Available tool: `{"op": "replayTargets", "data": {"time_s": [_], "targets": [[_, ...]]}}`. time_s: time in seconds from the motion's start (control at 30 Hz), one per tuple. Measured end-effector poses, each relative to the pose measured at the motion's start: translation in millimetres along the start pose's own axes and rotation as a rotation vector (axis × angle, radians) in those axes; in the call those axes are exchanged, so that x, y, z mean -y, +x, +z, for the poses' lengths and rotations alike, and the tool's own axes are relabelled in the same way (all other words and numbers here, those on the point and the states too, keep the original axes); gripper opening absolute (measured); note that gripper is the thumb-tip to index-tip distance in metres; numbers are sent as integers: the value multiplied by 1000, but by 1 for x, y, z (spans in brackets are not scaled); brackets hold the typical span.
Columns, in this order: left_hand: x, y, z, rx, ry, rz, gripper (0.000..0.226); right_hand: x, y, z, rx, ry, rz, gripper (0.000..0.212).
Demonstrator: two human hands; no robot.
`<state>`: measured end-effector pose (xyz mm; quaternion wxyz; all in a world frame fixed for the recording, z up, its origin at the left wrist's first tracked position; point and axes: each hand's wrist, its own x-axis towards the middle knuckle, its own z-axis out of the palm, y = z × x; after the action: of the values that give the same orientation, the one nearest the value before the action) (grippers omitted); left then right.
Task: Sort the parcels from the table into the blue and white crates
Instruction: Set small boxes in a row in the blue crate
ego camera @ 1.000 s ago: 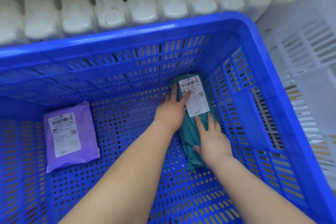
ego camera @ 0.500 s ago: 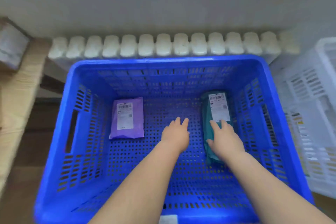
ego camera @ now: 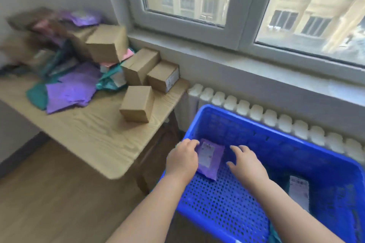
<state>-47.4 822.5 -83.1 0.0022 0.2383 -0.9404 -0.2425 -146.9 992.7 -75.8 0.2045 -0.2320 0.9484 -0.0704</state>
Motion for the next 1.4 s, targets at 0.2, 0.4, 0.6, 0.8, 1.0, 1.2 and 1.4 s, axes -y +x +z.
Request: {"op": "replayTargets", "data": {"time_s": [0.2,0.4,0.6,0.8,1.0,1.2,1.4], "targets": [[128,-25,-104,-59,29,-208,48,160,9,-17,-77,-20,-231,56],[275,-58,-204,3,37,-287,49,340,6,11,-63,-30,-403,58],[396,-85,-289,-50,-62,-406,43,498,7,39,-36,-13,-508,56],[460,-64,-345,-124,-85,-398,45,597,37,38,-57,8,-577,56],[542,6,-386,-119,-96,-403,51,688,108,41,-66,44,-598,56],[620,70,-436,-100,-94,-435,51,776,186,46,-42,100,-567,56],[694,116,-486,-136,-154,-462,50,865,229,39,-23,132,-560,57]]}}
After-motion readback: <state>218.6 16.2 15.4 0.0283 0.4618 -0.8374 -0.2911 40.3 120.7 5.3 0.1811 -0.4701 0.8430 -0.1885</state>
